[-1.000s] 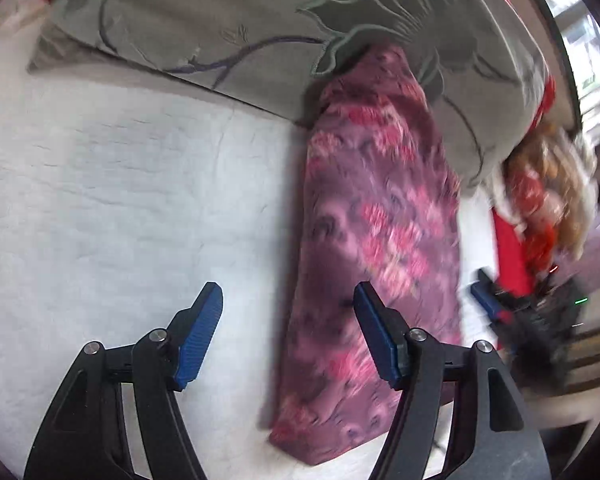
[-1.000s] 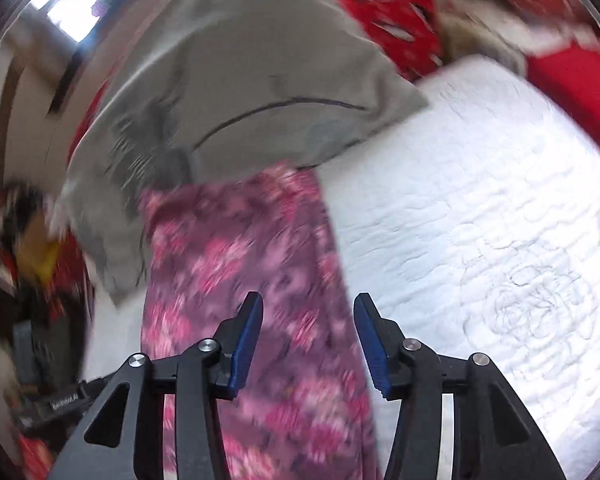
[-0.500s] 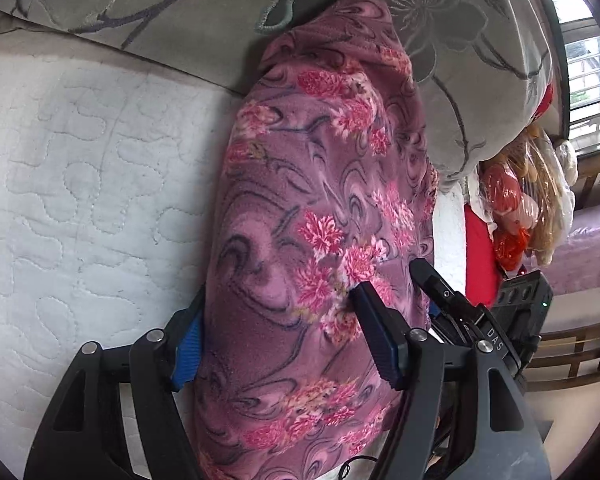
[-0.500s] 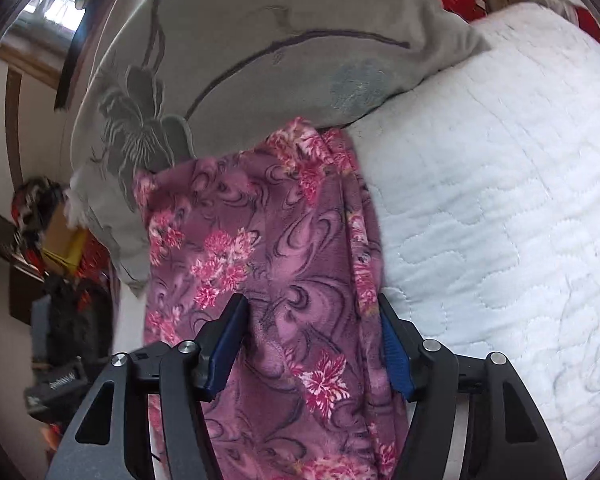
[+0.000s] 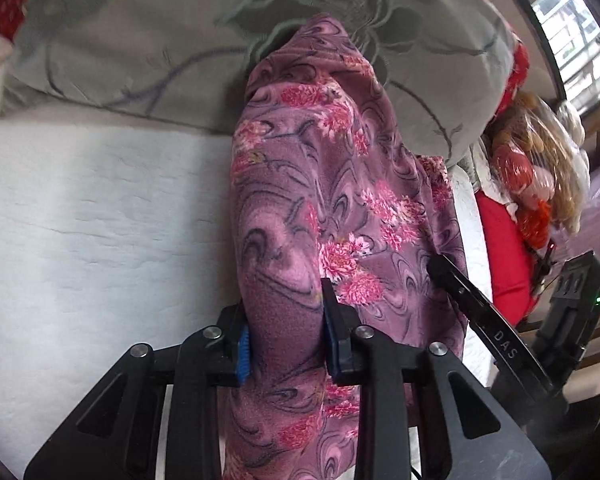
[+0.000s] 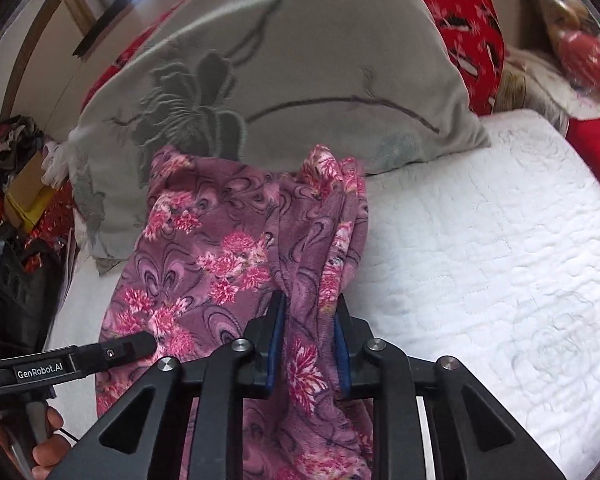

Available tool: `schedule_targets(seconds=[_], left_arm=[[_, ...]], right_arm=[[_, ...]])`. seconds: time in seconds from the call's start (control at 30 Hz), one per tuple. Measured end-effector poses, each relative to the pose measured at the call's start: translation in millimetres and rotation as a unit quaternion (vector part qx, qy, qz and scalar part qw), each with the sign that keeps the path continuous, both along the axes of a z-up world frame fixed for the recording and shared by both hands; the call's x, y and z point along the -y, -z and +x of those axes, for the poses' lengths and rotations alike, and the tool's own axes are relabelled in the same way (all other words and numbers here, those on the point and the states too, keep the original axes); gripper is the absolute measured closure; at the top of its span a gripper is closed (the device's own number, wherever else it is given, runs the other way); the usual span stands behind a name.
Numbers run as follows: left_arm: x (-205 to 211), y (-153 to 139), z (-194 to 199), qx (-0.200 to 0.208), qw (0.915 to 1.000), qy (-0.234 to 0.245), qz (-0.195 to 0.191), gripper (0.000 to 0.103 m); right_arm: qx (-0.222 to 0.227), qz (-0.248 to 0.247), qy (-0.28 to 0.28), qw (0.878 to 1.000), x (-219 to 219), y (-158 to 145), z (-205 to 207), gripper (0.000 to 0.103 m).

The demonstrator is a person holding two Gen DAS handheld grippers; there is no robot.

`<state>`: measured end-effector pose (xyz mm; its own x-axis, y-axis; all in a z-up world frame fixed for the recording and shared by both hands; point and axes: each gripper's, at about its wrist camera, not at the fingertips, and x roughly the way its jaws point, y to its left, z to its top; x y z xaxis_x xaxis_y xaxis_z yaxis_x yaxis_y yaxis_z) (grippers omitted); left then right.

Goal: Fold small clothes

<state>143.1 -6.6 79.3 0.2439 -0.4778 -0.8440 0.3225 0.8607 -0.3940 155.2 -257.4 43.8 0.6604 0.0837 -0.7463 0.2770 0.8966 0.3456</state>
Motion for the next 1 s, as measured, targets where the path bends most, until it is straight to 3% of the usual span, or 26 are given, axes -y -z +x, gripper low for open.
schedule_targets(seconds=[0.33, 0.8, 1.0], left_arm=[[-63, -26, -40, 0.049, 0.9980, -0.017, 0.036, 0.077], [-159, -5, -78, 0.008, 0.9968, -0.073, 0.031, 0.077], [-169, 23, -80, -0.011, 0.9954, -0.081, 0.050, 0.075]], right_arm=[[0.010, 0.031, -0.020, 0.999, -60, -14, -36, 0.082], [-0.007, 0.040, -0.083, 0.996, -151, -11, -53, 0.082], [-0.012, 0.052, -0.096, 0.994, -166, -1, -57, 0.099]])
